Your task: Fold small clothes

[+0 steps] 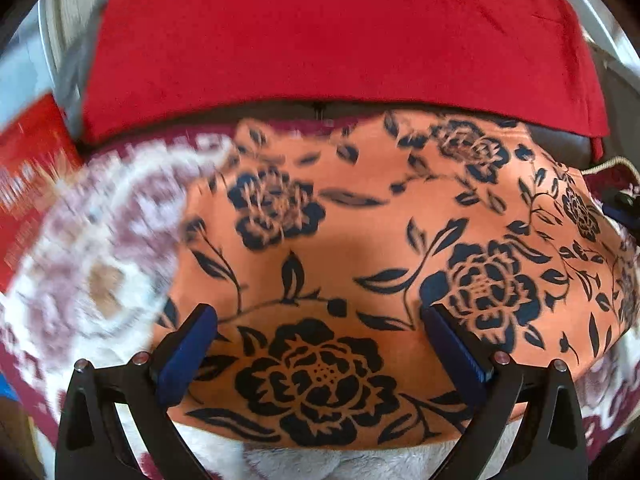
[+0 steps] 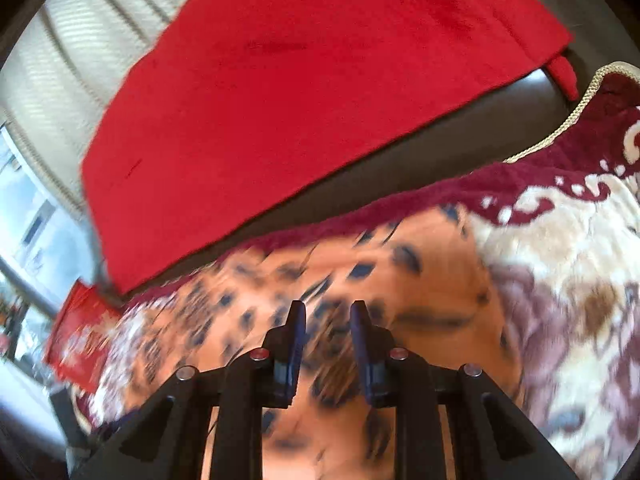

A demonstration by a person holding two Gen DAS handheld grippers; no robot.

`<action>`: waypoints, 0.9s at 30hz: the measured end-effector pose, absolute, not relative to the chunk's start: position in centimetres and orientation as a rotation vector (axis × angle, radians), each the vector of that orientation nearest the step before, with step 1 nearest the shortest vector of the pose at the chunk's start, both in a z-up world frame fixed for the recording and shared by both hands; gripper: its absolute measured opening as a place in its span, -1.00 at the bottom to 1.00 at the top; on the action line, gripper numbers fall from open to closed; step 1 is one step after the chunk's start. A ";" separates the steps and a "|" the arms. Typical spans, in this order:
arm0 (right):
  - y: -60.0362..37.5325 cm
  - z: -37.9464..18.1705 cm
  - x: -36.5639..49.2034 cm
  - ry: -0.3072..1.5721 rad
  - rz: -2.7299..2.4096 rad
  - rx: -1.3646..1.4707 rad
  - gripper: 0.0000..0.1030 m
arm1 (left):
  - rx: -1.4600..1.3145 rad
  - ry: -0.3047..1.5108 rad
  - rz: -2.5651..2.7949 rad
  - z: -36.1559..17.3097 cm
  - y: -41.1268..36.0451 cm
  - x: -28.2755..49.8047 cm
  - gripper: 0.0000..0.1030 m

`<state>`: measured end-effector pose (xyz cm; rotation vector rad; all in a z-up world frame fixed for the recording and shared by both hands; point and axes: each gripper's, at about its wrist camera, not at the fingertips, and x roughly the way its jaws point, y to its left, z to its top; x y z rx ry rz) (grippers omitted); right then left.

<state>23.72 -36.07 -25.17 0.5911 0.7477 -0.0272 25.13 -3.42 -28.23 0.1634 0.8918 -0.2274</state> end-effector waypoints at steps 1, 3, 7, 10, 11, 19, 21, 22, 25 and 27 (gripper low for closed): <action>-35.5 -25.0 23.0 0.768 -0.016 0.588 -0.48 | 0.180 0.875 -0.232 -27.9 -3.8 24.8 1.00; -34.1 -24.6 21.5 0.795 0.018 0.573 -0.48 | 0.193 0.862 -0.229 -27.7 -4.4 24.4 1.00; -32.9 -26.2 17.9 0.825 0.051 0.562 -0.47 | 0.250 0.893 -0.213 -29.3 -6.6 23.5 1.00; -32.8 -29.4 17.3 0.943 0.008 0.550 -0.46 | 0.239 0.863 -0.183 -29.6 -6.6 23.8 1.00; -32.9 -30.0 17.1 0.943 0.016 0.558 -0.46 | 0.236 0.866 -0.178 -29.5 -6.7 23.9 1.00; -34.5 -27.5 15.4 0.838 0.018 0.574 -0.46 | 0.225 0.859 -0.159 -29.0 -6.8 23.1 1.00; -34.8 -27.5 15.5 0.828 0.005 0.583 -0.46 | 0.204 0.848 -0.164 -28.7 -6.7 23.1 1.00; -34.7 -27.5 16.1 0.830 0.005 0.591 -0.46 | 0.194 0.837 -0.172 -28.4 -6.6 23.0 1.00; -34.2 -27.9 17.3 0.843 0.023 0.626 -0.39 | 0.195 0.791 -0.178 -27.8 -6.7 22.8 1.00; -33.8 -28.4 17.8 0.861 0.027 0.627 0.38 | 0.202 0.770 -0.188 -27.6 -6.9 22.6 1.00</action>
